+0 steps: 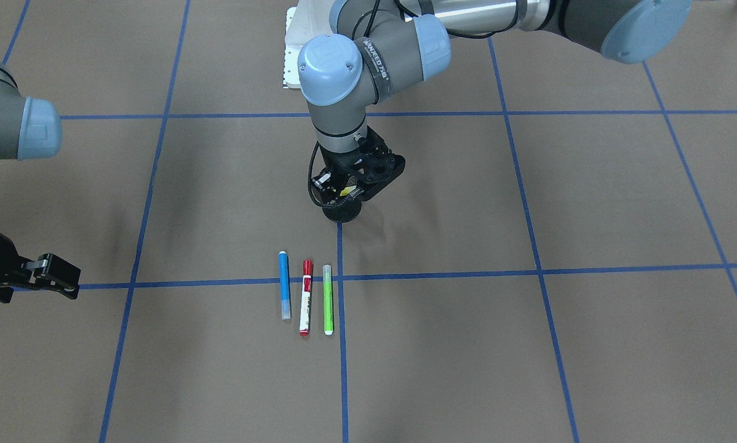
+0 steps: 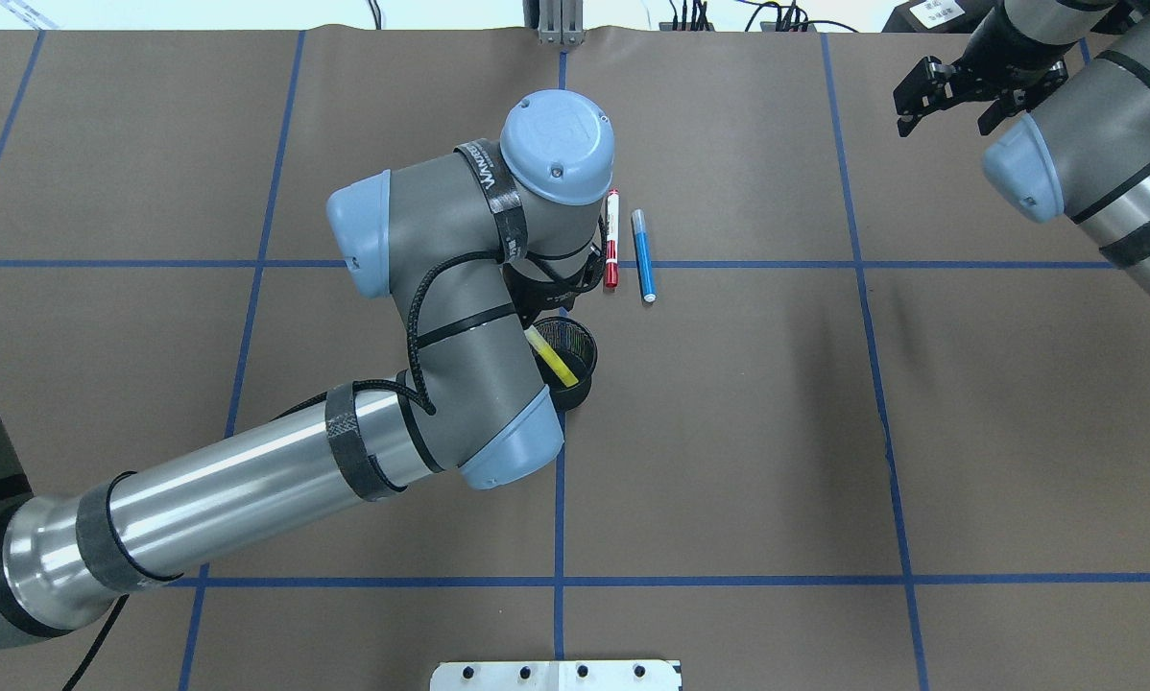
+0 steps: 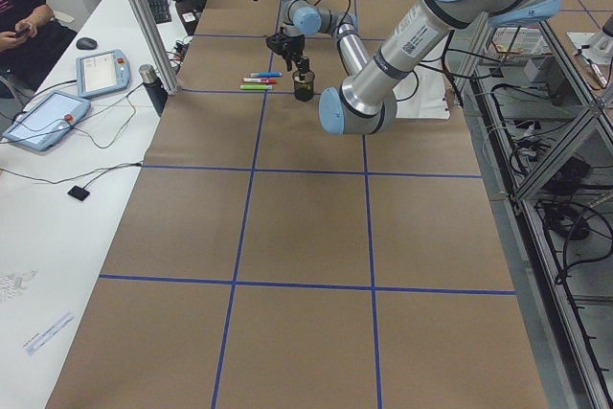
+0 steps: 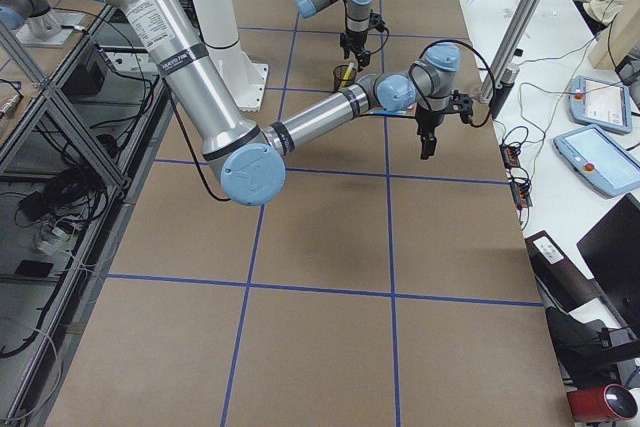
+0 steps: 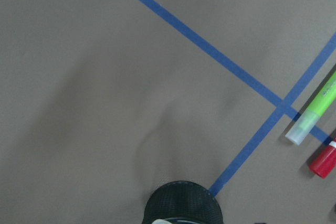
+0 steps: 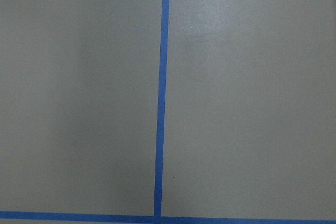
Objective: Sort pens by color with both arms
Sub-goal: 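Lower the left gripper onto the yellow highlighter in the cup and close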
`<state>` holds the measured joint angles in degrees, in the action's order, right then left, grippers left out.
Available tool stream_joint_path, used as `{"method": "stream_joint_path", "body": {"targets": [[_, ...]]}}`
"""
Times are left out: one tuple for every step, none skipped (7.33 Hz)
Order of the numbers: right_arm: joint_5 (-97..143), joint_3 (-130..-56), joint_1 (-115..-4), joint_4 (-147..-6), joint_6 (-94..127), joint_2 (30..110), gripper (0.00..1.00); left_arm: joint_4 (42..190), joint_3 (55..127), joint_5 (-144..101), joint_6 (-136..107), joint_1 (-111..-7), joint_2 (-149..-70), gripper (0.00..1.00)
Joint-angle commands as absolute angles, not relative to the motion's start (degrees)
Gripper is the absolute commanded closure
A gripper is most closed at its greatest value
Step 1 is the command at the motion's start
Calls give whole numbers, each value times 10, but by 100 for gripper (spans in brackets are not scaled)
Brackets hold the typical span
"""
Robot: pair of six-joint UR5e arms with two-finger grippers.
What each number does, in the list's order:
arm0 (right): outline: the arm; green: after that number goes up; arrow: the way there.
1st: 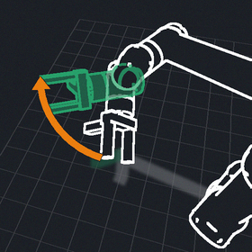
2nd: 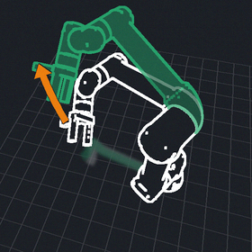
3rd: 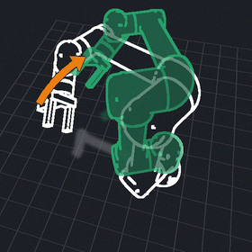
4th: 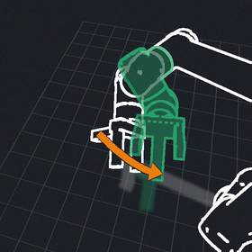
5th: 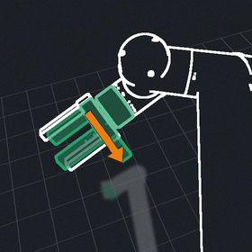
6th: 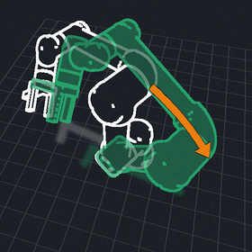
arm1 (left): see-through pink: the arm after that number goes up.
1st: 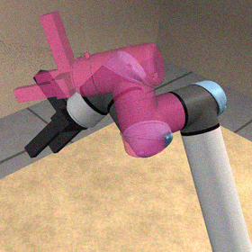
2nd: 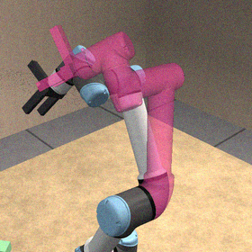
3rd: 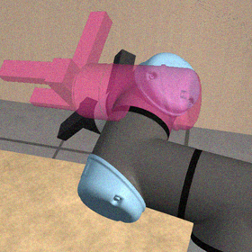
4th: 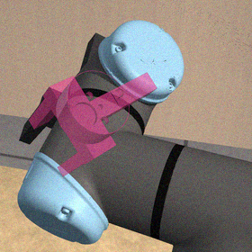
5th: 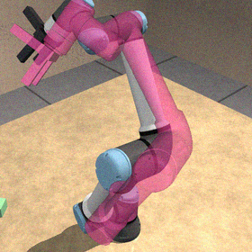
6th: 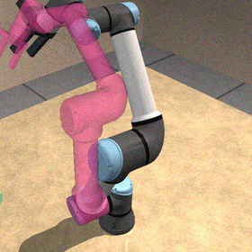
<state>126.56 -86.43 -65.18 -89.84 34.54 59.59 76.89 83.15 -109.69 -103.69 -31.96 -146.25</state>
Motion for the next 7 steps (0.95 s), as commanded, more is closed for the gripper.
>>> {"method": "stream_joint_path", "body": {"targets": [[1265,-863,-650,-897,345,597,2,769,866,-1096,-1036,-317,-1437,21],[1265,-864,-650,-898,345,597,2,769,866,-1096,-1034,-317,-1437,24],[1265,-864,-650,-898,345,597,2,770,864,-1093,-1034,-312,-1437,26],[1265,-863,-650,-898,345,596,2,770,862,-1088,-1034,-302,-1438,28],[1265,-864,-650,-897,345,596,2,771,861,-1081,-1033,-299,-1443,28],[1265,-864,-650,-897,345,597,2,770,860,-1081,-1029,-300,-1445,31],[1266,-864,-650,-897,345,597,2,770,860,-1081,-1019,-300,-1447,35]]}}
